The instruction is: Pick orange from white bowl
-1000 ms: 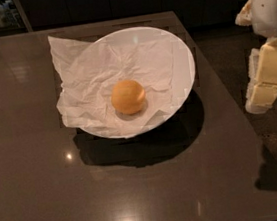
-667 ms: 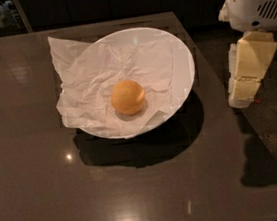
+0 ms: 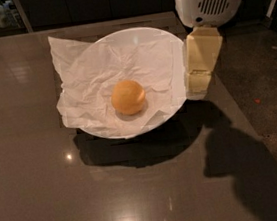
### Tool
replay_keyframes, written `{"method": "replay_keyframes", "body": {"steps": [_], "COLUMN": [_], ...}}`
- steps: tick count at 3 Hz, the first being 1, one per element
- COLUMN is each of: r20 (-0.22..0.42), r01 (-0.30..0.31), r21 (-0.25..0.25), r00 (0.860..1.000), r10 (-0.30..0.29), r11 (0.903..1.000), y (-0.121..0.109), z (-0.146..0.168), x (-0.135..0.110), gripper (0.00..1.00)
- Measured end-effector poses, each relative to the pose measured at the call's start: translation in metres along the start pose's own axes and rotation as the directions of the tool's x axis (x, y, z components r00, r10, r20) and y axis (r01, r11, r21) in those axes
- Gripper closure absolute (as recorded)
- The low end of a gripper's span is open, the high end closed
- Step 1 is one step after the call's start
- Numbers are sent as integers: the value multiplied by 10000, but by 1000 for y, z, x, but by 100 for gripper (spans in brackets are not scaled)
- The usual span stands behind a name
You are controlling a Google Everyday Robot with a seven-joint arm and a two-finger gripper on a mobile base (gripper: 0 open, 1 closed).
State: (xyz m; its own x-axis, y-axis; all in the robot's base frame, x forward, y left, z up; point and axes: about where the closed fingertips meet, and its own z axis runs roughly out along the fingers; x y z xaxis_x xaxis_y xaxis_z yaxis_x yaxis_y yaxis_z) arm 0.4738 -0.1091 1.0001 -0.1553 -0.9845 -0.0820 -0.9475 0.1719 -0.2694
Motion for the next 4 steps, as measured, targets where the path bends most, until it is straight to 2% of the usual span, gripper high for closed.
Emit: {"method": "replay_keyframes", "body": {"steps": [1, 2, 3, 4], "r20": [186, 506, 339, 64], "r01": [12, 332, 883, 1299], "r21": [237, 499, 468, 130], "r00": [9998, 9981, 9954, 9915], "r10": [-17, -357, -899, -1300], "r11": [9997, 9982, 9950, 9914], "y": [-4, -8, -9, -9], "z": [-2, -5, 9, 30], "x": [-5, -34, -71, -97], "gripper": [0, 0, 0, 0]}}
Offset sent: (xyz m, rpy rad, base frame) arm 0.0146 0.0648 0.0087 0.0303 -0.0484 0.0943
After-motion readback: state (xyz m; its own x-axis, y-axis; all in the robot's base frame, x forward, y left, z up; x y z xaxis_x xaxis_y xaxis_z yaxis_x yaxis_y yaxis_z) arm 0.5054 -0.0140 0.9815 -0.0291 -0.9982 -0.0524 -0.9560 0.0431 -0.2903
